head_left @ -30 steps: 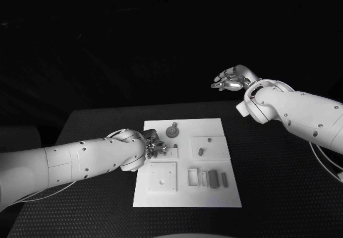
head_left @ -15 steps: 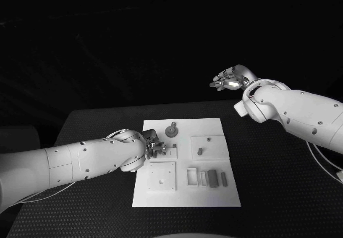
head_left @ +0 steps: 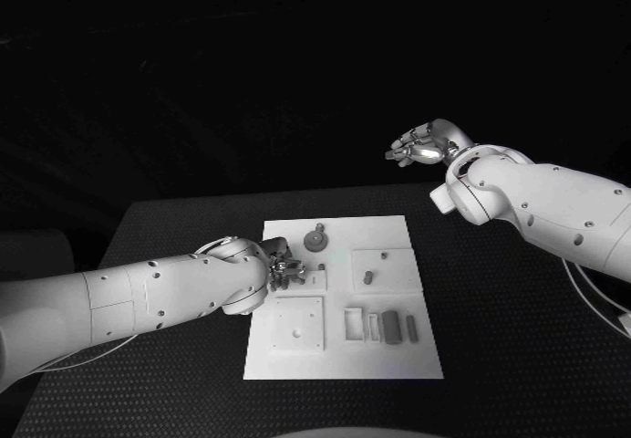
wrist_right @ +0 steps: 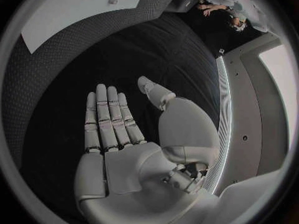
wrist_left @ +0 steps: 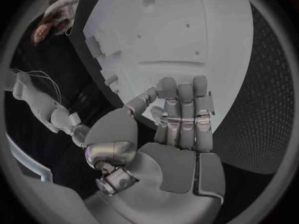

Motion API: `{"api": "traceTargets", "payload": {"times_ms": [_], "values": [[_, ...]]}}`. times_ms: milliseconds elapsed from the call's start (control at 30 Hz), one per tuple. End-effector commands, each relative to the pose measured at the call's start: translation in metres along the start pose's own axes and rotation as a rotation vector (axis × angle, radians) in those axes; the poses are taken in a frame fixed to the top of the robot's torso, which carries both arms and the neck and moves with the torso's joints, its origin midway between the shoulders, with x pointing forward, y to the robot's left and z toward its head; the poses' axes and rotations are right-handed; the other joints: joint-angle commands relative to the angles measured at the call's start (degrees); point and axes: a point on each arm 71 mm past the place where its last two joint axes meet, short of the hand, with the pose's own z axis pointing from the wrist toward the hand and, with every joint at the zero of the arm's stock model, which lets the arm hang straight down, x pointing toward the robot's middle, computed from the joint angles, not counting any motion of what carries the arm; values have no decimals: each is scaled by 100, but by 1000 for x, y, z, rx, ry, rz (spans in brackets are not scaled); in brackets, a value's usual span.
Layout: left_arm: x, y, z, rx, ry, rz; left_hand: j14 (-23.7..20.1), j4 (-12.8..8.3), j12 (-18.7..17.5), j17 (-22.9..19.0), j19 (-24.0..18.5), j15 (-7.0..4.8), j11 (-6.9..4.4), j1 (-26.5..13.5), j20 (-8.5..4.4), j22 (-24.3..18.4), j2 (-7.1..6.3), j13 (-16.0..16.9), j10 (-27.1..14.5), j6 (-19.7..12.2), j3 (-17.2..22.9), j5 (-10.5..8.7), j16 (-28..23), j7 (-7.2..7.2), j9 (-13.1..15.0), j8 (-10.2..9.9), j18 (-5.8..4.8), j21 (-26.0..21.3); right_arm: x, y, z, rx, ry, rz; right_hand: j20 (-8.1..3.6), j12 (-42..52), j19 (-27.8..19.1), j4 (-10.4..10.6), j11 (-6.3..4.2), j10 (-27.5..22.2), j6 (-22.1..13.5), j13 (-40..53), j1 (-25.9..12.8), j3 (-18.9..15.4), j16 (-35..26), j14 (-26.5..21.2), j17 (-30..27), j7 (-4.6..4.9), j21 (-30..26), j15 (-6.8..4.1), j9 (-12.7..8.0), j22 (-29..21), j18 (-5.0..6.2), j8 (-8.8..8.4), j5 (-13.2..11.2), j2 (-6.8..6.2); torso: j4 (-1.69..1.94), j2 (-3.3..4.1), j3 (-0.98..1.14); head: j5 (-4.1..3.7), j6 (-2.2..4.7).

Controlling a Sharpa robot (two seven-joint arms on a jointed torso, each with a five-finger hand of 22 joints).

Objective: Assemble the parts on the task board

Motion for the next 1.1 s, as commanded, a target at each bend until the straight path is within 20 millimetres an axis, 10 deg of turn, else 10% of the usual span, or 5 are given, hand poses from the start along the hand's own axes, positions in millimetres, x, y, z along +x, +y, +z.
{"api": "traceTargets", "payload": {"times_ms": [33,1100], "values": [[4,-1,0,0,10,11,-42,14,30,-9,-17,-14,-218,23,8,10,54,-7,-253,613,6,-33,39,-457,6,-25,98,-31,2,1,0,1,20,6,1,-24,-55,-1,6,39,-49,-11,-19,-35,-21,-28,-9,68,-17,28,-11,-2,-68,-18,-13,57,-2,-2,1,-1,-1],[4,2,-4,32,-35,10,-54,2,65,-123,6,-12,-222,169,7,61,20,-73,-247,633,37,3,123,-461,14,-37,97,-66,1,-2,0,3,36,18,21,-69,-259,68,22,47,-63,-177,-27,-99,-139,-45,-4,74,-184,56,-72,52,-143,-1,-13,47,1,0,-2,-22,6]]}}
